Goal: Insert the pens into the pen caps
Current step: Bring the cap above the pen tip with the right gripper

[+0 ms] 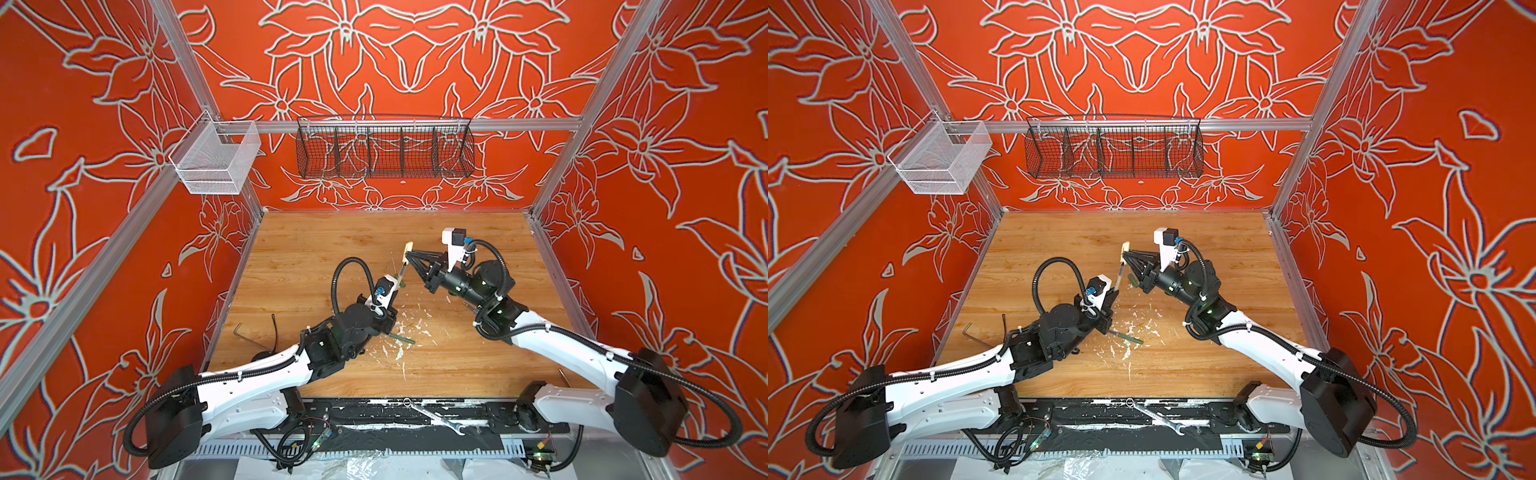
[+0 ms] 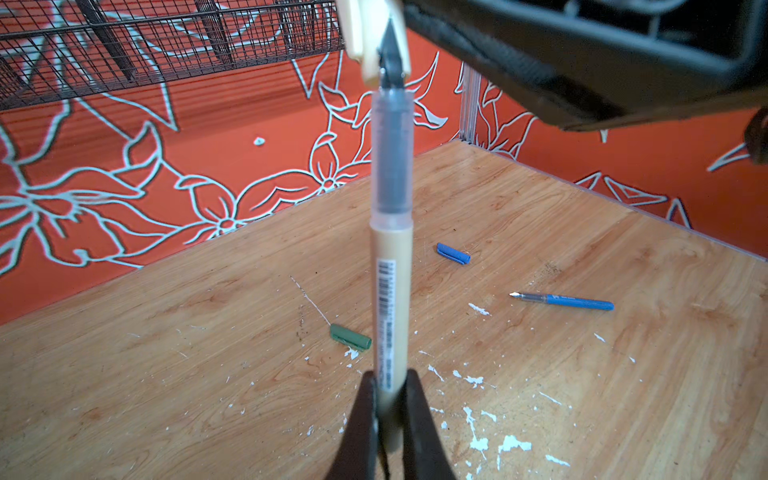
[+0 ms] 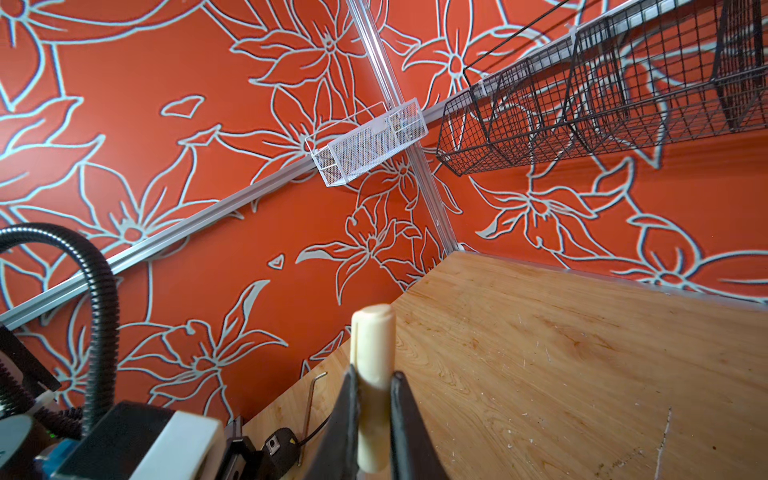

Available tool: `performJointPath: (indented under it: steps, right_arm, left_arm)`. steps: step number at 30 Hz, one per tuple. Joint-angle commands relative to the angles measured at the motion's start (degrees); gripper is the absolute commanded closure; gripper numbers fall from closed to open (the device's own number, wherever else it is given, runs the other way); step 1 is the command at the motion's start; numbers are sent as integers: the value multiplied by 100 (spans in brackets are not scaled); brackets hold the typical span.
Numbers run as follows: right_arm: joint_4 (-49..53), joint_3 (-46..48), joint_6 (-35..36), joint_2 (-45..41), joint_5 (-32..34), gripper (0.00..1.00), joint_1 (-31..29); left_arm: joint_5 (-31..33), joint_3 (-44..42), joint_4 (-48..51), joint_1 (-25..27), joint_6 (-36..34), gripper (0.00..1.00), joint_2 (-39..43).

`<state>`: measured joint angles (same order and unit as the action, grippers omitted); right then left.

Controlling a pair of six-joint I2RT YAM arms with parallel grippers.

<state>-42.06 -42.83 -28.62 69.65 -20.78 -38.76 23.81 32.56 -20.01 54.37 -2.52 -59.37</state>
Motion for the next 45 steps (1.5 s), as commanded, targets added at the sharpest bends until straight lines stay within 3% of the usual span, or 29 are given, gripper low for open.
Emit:
performJointPath:
  steps: [1, 45]
  right_arm:
    - [-31, -267, 103, -236, 40, 92, -28]
    - [-364, 114, -207, 58, -40, 93, -140]
  left_arm:
    - [-23, -21, -19, -32, 33, 100, -4]
    - [-148, -12, 85, -147, 164, 100, 75]
